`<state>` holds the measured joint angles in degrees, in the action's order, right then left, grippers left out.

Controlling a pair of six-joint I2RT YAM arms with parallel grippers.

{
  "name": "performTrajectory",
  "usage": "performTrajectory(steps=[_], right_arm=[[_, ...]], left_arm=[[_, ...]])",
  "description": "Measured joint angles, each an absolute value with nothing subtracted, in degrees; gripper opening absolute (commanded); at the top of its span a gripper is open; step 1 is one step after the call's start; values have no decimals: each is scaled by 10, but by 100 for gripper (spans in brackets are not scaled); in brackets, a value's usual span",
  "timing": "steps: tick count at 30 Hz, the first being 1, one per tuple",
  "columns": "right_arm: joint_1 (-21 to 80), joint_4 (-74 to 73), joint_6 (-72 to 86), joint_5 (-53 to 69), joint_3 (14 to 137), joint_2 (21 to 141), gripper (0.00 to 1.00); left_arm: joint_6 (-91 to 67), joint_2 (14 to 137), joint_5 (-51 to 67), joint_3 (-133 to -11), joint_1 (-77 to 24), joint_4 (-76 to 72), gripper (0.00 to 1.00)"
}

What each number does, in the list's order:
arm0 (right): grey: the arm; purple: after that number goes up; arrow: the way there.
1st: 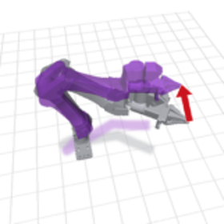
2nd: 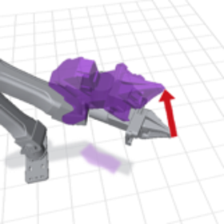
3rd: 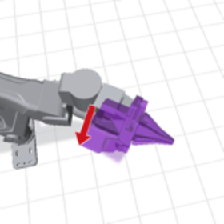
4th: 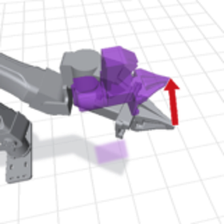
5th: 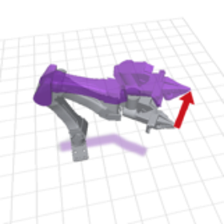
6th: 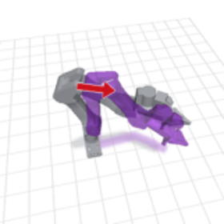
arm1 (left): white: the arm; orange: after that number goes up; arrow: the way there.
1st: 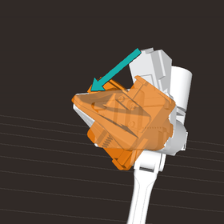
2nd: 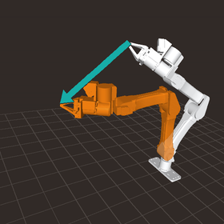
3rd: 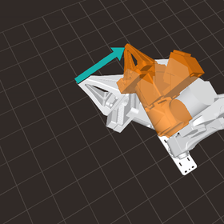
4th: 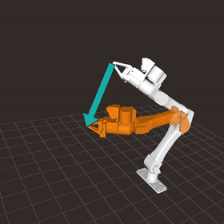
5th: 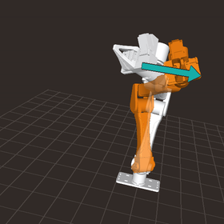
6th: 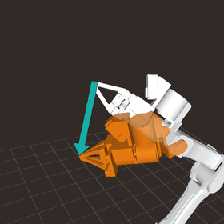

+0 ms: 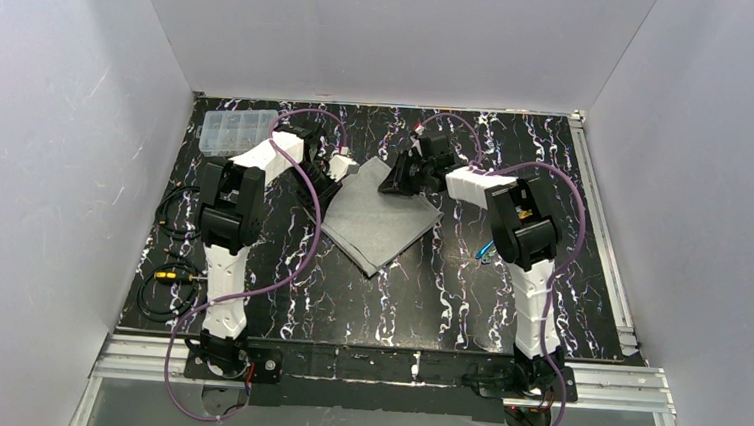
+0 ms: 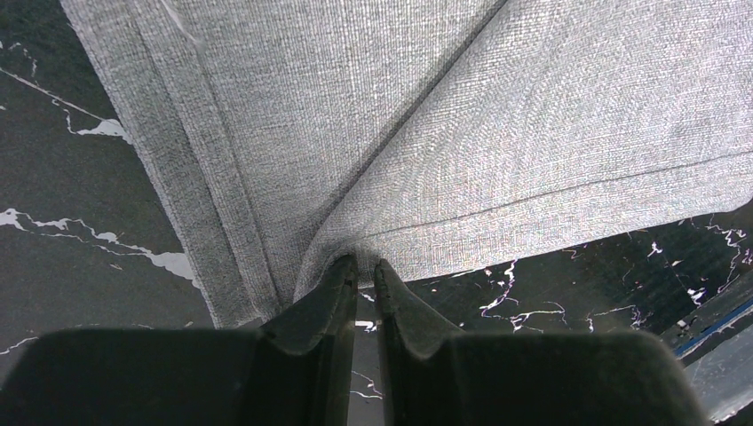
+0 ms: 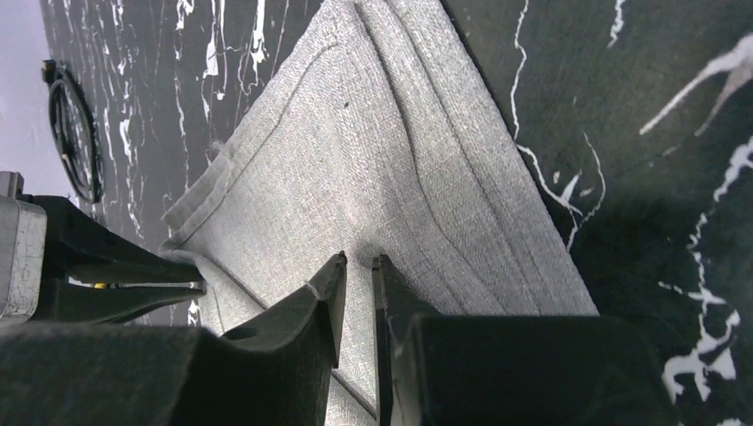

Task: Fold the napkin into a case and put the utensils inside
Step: Smooth out the top corner of the square-folded napkin at the center of the board.

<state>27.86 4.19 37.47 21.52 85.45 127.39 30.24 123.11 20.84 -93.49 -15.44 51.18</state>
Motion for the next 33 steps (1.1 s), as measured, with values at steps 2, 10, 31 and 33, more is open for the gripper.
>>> performTrajectory(steps=[2,10,31,33], right_arm=[[276,45,372,219,862,1281,27],[270,48,362,257,872,1290,25],[206,168,408,327,781,1277,23],[206,160,400,320,784,1275,28]], left_arm=[[302,1231,208,-935,-154,512,12],[303,1230,203,-935,-154,509,11],[302,1230,198,-935,-154,507,10],[303,1230,197,-935,-154,507,10]])
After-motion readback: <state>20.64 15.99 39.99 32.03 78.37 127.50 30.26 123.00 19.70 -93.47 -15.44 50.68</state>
